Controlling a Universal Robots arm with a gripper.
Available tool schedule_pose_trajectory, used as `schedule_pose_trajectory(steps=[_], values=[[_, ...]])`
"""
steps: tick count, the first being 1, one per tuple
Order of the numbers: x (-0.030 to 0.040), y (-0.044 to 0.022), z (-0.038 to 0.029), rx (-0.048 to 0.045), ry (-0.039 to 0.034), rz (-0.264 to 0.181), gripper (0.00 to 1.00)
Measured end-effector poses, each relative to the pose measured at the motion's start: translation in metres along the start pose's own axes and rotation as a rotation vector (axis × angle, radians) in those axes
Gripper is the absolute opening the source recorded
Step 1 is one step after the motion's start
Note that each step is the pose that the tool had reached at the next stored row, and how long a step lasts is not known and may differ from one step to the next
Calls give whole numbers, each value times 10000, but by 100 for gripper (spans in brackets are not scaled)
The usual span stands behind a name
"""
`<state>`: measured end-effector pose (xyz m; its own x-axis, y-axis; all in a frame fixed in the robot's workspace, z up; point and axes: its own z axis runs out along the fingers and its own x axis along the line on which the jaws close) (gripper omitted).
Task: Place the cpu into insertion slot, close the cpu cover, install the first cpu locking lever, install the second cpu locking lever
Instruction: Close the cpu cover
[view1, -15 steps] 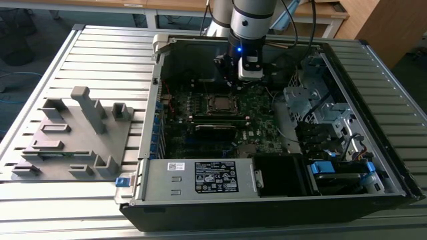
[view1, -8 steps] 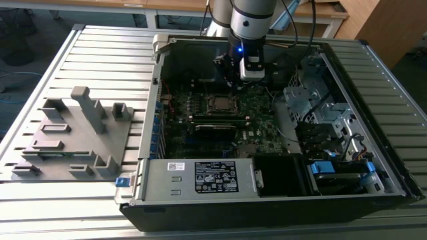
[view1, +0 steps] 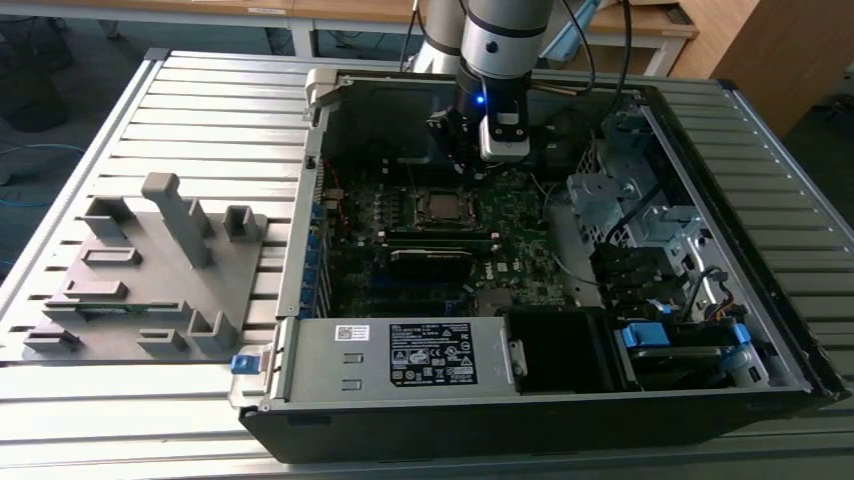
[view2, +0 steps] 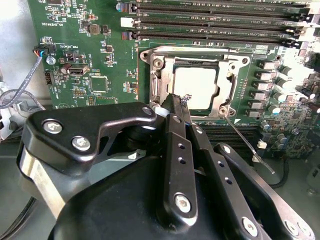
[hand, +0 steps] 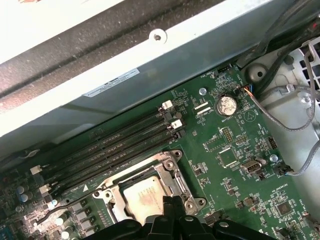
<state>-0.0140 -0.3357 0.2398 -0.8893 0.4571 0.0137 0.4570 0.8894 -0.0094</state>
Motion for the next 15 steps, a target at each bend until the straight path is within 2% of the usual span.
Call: schedule_pose_trajectory(steps=[3, 8, 15], values=[[0, 0, 0, 0, 0, -54, 10], [0, 0, 0, -2, 0, -385, 10], [0, 0, 0, -1, -1, -395, 10]])
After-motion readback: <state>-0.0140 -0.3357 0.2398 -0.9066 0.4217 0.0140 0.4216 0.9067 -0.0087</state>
